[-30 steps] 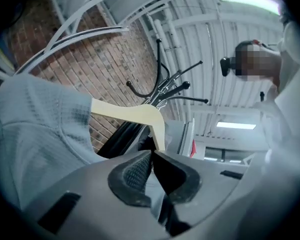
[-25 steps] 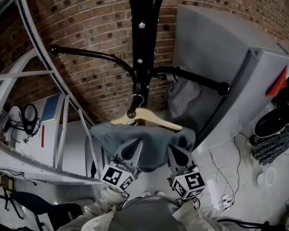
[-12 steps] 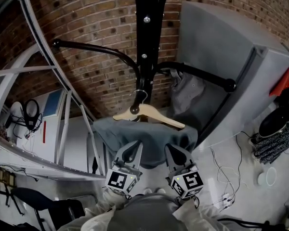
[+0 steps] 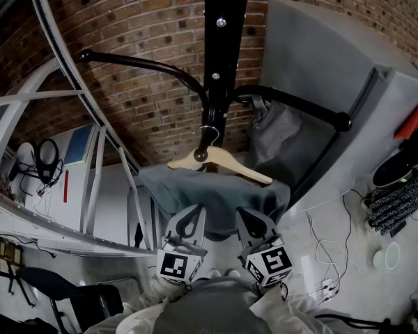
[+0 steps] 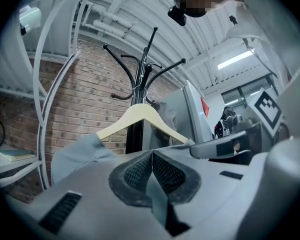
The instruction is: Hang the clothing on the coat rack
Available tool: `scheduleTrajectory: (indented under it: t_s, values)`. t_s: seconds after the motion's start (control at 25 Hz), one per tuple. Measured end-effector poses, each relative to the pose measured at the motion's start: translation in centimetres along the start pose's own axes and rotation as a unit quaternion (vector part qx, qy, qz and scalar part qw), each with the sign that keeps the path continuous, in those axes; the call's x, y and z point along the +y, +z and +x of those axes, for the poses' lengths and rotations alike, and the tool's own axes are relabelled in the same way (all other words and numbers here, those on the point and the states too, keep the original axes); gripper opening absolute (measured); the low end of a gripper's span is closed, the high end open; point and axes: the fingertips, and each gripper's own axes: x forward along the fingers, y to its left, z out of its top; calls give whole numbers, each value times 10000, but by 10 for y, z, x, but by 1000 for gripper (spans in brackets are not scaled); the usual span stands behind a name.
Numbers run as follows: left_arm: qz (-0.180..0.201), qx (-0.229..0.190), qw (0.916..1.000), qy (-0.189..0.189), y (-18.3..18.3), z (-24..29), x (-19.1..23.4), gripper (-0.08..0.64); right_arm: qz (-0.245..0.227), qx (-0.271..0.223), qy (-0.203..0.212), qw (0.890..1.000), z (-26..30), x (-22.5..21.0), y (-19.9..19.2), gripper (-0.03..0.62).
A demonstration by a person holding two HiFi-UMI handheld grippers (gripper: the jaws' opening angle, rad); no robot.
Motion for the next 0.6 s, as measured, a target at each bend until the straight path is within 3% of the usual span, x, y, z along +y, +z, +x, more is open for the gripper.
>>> scheduleTrajectory:
  t_s: [0.6]
  values:
    - [-45, -7, 10000, 5, -4, 1, -1, 11, -57, 44, 12, 10000, 1, -2, 3, 23]
